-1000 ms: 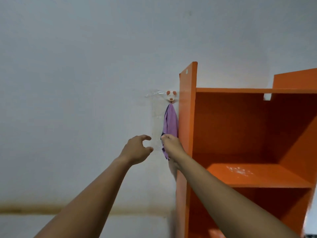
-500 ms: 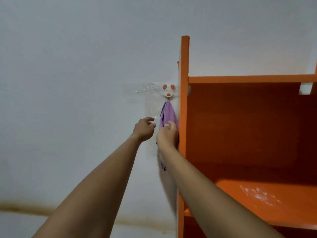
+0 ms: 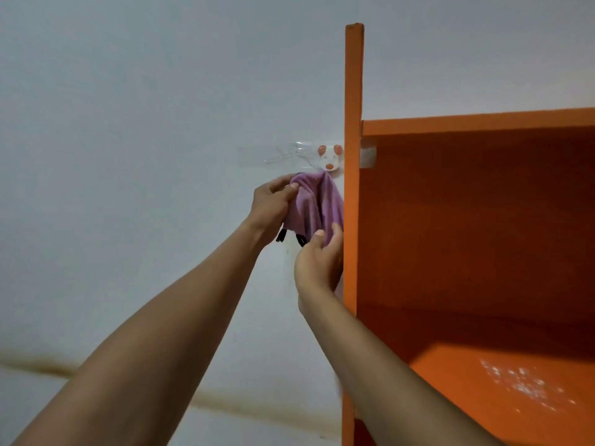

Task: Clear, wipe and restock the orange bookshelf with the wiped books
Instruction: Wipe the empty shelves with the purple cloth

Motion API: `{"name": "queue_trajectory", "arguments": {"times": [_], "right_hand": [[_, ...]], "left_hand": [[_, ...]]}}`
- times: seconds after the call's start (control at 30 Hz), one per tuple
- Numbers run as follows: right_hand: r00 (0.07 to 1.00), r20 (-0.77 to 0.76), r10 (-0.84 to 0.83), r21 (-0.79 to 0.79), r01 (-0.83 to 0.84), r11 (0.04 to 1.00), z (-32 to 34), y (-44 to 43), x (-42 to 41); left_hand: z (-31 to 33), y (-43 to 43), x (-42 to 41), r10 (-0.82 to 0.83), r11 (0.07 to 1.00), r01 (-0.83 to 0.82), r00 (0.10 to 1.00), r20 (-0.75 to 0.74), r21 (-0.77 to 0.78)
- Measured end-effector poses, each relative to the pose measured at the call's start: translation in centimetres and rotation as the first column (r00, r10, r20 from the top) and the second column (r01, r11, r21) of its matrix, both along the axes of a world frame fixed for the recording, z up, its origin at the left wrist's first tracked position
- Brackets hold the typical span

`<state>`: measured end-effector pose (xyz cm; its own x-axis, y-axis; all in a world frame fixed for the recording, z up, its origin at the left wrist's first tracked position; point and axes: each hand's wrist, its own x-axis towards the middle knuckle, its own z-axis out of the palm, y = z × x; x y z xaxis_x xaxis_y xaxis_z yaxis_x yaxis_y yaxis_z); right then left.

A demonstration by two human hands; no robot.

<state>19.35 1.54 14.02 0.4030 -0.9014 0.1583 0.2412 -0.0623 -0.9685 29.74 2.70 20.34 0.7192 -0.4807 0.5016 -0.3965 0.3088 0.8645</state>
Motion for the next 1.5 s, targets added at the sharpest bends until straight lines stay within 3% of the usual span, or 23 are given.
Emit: {"name": "queue_trajectory", "arguments": {"times": [0.13,0.23,0.3,0.47,0.57,0.67,0.8,0.97,1.13,1.23,1.33,1.5], "right_hand": [[1.0,0.006,0.02,-0.147,-0.019,0.989,1.3,0.1,0.2],[0.979,-0.055,0.194,-0.247,-0.201,0.948,3.0,1.6,-1.6],[0.96,-0.091,0.263,-0.223,-0.277,0.935,3.3,2.9,-3.0],[0.975,-0.14,0.171,-0.215,-0.198,0.956,2.4,8.5,-7.2],[0.977,-0.163,0.141,-0.222,-0.175,0.959,1.9,10.6,-10.3],[0.963,-0.255,0.085,-0.281,-0.158,0.947,1.3,11.3,-13.6],[0.905,-0.388,0.172,-0.27,-0.29,0.918,1.0,11.1,-18.7],[0.807,-0.562,0.179,-0.285,-0.393,0.874,-0.5,8.4,-25.6],[0.807,-0.591,-0.018,-0.345,-0.232,0.909,-1.7,4.1,-31.3],[0.796,-0.568,-0.209,-0.433,-0.072,0.899,-1.6,1.3,-33.7],[0.723,-0.583,-0.372,-0.513,0.028,0.858,-1.8,-2.1,-35.9],[0.798,-0.475,-0.37,-0.422,0.162,0.892,-0.5,-8.8,-38.7]], "left_hand": [[4.1,4.9,-1.7,-0.102,0.992,0.102,0.995,-0.003,-0.071],[5.5,9.5,-3.8,-0.171,0.978,0.165,0.985,0.037,0.13],[5.5,11.8,-5.0,-0.222,0.95,0.202,0.973,0.062,0.24],[3.2,17.9,-7.5,-0.172,0.924,0.147,0.984,0.039,0.353],[1.3,20.8,-9.0,-0.174,0.865,0.089,0.976,0.13,0.494],[-0.1,22.2,-10.9,-0.125,0.883,0.021,0.973,0.192,0.47],[-1.2,22.6,-13.6,-0.117,0.888,-0.013,0.96,0.253,0.46],[-2.8,20.4,-17.6,-0.272,0.815,0.064,0.92,0.283,0.576],[-4.7,15.6,-22.6,-0.439,0.712,0.15,0.857,0.268,0.686],[-5.0,12.1,-25.7,-0.439,0.739,0.168,0.855,0.277,0.652],[-4.8,8.5,-28.3,-0.416,0.795,0.22,0.876,0.244,0.566],[-3.6,2.2,-31.9,-0.373,0.837,0.222,0.9,0.225,0.501]]}}
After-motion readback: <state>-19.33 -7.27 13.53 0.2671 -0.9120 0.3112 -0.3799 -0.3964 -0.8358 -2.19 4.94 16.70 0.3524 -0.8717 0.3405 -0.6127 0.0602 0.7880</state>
